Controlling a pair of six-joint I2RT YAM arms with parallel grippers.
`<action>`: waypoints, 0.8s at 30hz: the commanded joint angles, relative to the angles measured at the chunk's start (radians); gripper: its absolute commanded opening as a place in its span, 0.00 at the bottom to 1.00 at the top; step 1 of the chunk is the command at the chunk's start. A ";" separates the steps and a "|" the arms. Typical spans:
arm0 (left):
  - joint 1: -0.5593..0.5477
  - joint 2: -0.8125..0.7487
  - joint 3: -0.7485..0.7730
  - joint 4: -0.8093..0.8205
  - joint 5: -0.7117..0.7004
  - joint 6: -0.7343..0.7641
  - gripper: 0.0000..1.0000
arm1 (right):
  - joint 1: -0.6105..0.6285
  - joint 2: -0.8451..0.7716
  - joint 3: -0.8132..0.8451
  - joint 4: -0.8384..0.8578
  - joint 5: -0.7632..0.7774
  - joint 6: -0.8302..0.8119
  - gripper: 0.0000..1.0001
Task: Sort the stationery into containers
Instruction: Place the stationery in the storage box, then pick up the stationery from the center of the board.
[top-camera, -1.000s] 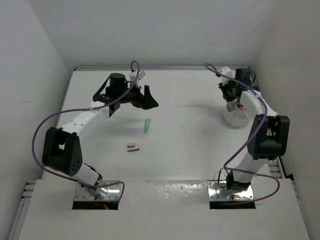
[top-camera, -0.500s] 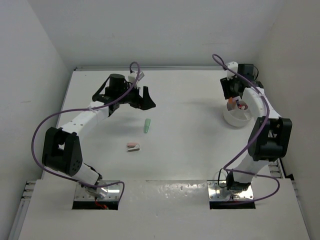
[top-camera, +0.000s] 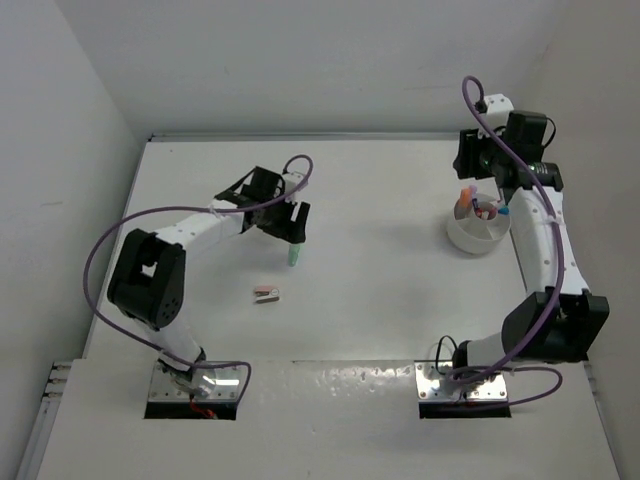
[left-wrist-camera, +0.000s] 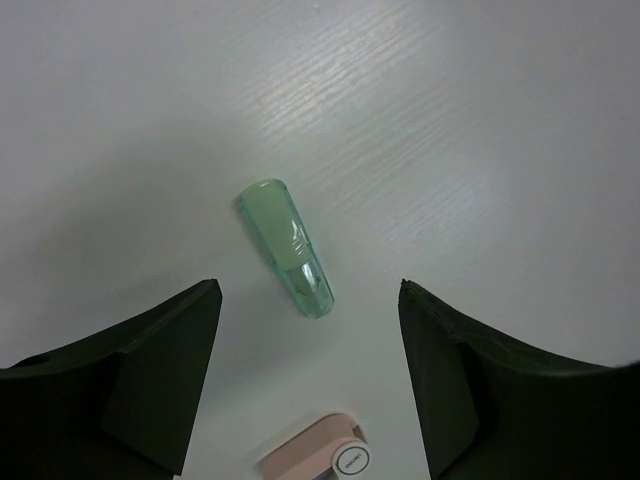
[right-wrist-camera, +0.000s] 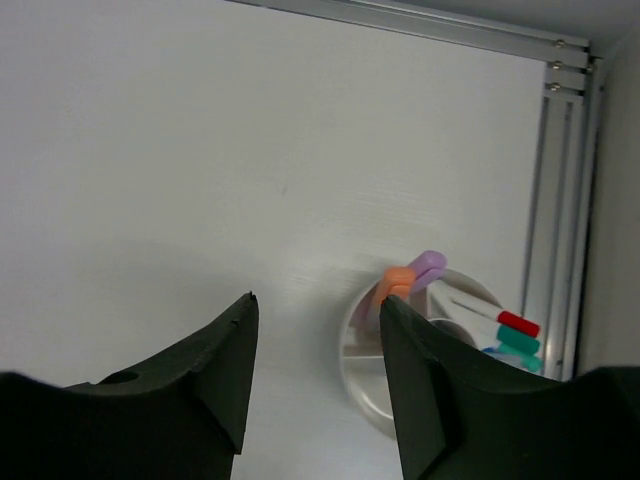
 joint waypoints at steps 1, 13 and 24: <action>-0.067 0.051 0.062 -0.055 -0.132 0.027 0.77 | 0.000 -0.072 0.005 -0.053 -0.165 0.142 0.51; -0.119 0.159 0.053 -0.098 -0.367 -0.074 0.61 | -0.014 -0.158 -0.101 -0.090 -0.289 0.270 0.52; -0.129 0.225 0.044 -0.081 -0.291 -0.083 0.57 | -0.014 -0.165 -0.142 -0.087 -0.355 0.324 0.52</action>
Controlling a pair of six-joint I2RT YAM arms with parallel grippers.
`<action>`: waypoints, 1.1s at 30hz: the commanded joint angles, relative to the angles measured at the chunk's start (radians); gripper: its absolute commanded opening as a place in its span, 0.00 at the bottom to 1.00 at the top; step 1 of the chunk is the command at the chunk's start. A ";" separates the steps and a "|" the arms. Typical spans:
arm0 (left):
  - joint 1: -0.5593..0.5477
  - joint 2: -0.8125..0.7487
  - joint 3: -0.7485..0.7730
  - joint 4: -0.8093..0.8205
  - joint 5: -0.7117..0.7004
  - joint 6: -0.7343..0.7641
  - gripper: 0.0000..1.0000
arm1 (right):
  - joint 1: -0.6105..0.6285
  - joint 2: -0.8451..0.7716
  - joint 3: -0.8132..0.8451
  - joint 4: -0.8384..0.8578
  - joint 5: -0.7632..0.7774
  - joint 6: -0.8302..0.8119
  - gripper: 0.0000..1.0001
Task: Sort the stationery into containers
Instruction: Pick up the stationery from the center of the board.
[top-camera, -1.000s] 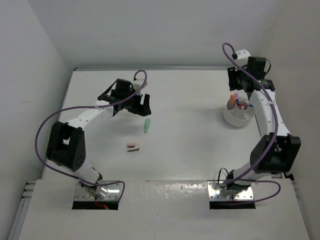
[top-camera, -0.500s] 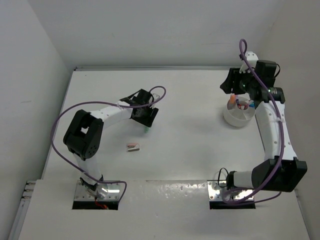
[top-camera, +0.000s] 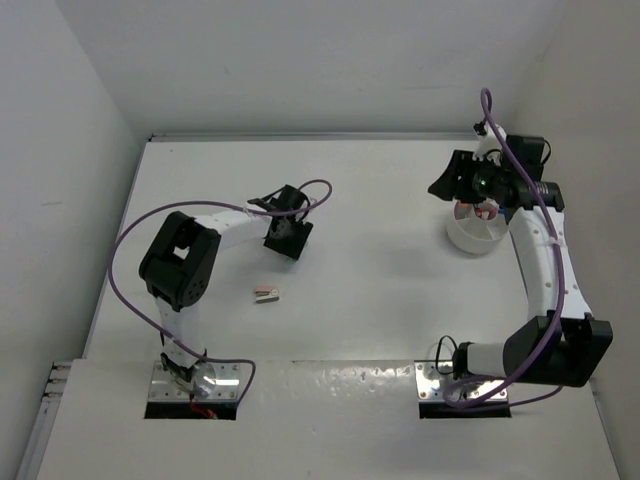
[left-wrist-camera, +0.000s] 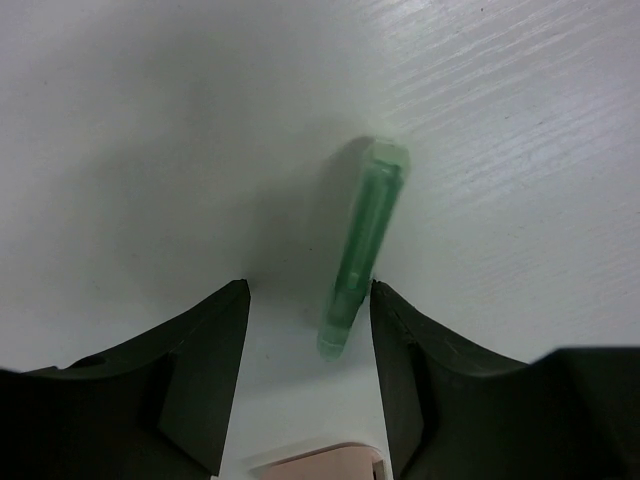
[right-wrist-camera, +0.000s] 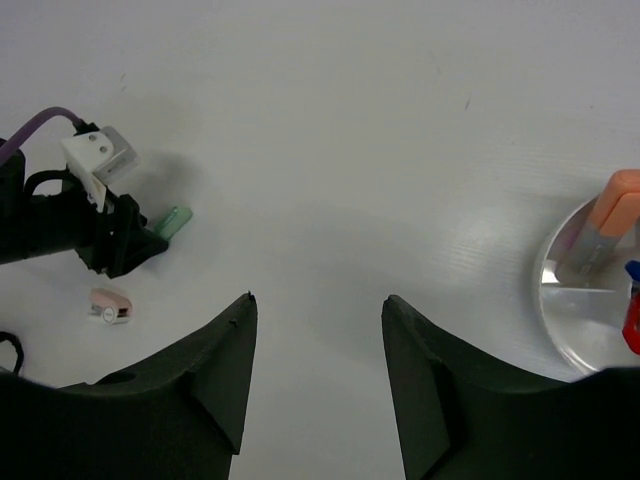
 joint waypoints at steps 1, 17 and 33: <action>-0.008 0.009 -0.008 0.014 0.032 -0.015 0.57 | -0.004 -0.030 -0.005 0.020 -0.040 0.031 0.52; 0.021 -0.306 -0.167 0.309 0.432 -0.038 0.07 | 0.177 -0.015 -0.152 0.215 -0.133 0.226 0.51; 0.069 -0.381 -0.266 0.850 1.007 -0.524 0.05 | 0.352 0.109 -0.083 0.387 -0.406 0.363 0.60</action>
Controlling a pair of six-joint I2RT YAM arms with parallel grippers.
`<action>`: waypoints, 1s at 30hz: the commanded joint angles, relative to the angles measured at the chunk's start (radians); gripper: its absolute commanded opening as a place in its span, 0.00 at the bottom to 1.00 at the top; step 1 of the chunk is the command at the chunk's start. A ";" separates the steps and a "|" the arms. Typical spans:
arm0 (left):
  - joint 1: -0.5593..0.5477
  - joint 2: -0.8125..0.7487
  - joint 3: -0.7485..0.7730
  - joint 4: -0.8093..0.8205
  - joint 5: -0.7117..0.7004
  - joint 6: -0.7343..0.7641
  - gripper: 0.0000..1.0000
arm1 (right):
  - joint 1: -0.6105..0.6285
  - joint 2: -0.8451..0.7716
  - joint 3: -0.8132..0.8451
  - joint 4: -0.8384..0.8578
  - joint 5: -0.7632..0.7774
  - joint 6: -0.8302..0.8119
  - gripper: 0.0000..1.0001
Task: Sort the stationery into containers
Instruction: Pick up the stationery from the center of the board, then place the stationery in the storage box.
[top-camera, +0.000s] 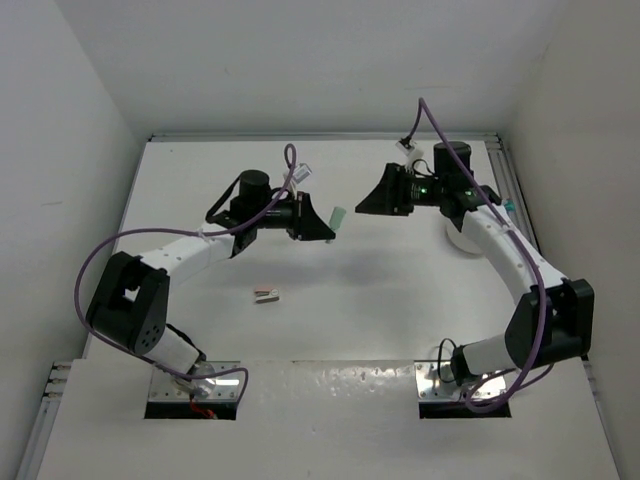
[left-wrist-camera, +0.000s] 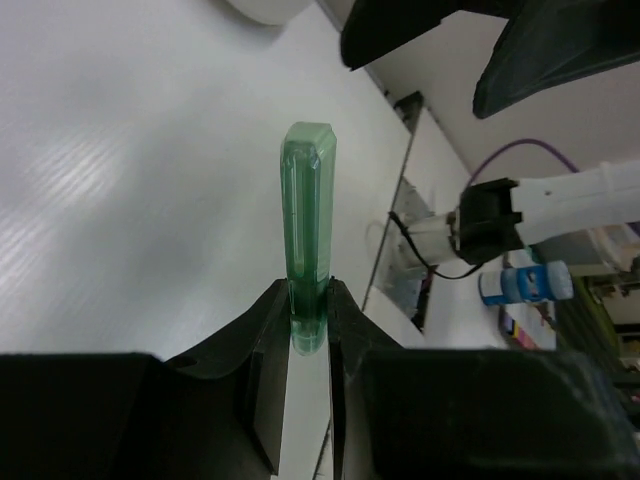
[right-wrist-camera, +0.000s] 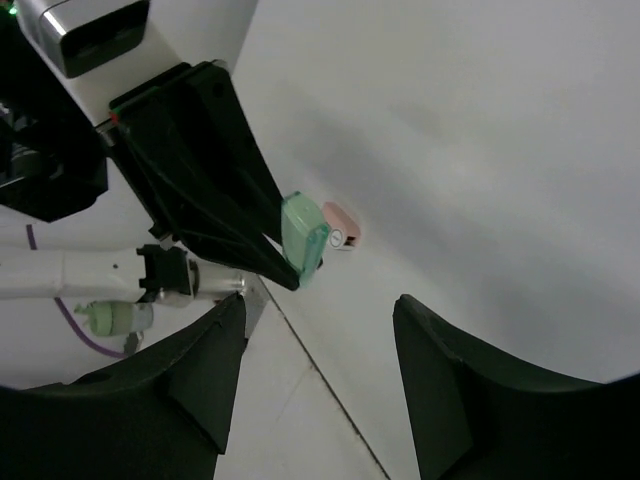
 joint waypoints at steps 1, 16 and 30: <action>-0.009 -0.013 -0.010 0.199 0.115 -0.149 0.05 | 0.046 0.009 0.066 0.084 -0.075 0.021 0.60; -0.048 -0.014 -0.022 0.267 0.127 -0.226 0.05 | 0.135 0.079 0.120 0.110 -0.098 0.018 0.17; 0.023 -0.024 0.126 -0.305 -0.066 0.196 0.88 | -0.289 -0.127 0.107 -0.273 0.060 -0.543 0.00</action>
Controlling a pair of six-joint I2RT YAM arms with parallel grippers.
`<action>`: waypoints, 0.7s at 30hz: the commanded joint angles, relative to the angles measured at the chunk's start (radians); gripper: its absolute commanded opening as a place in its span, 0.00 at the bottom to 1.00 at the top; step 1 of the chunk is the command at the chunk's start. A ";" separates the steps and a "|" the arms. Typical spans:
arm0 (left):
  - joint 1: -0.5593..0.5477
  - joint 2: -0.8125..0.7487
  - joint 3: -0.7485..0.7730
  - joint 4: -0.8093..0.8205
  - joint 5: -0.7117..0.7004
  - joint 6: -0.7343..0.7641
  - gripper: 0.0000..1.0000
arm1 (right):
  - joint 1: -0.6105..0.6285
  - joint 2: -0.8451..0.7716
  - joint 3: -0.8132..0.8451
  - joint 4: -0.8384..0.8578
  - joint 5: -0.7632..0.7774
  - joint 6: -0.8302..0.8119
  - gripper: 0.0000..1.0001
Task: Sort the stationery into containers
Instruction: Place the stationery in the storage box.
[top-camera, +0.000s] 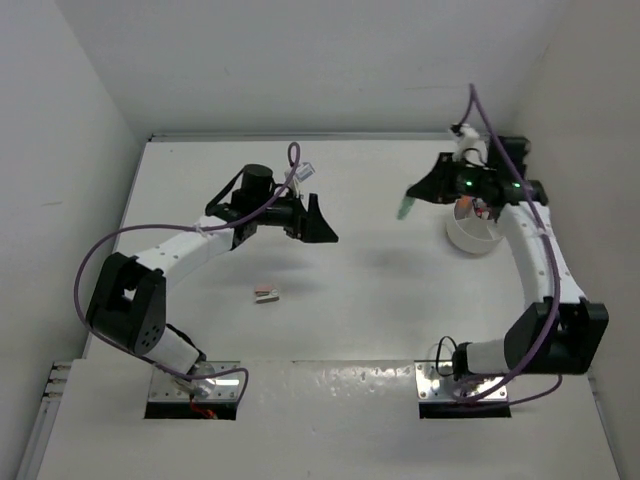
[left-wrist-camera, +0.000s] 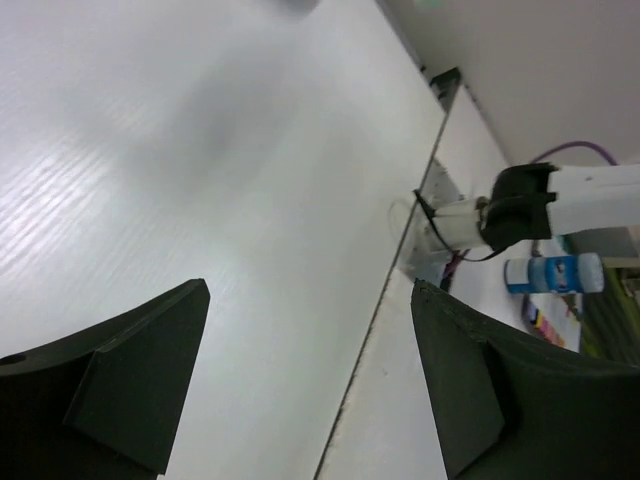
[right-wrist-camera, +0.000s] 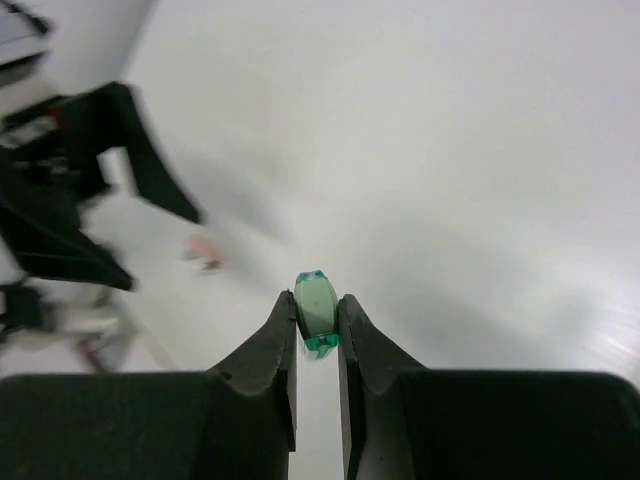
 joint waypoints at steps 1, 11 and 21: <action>0.043 -0.021 0.049 -0.130 -0.043 0.153 0.88 | -0.142 -0.145 -0.001 -0.114 0.108 -0.356 0.00; 0.091 0.013 0.086 -0.183 -0.084 0.230 0.88 | -0.374 -0.170 -0.126 -0.099 0.240 -0.910 0.00; 0.092 0.033 0.100 -0.237 -0.109 0.272 0.87 | -0.362 -0.116 -0.203 -0.005 0.280 -1.044 0.00</action>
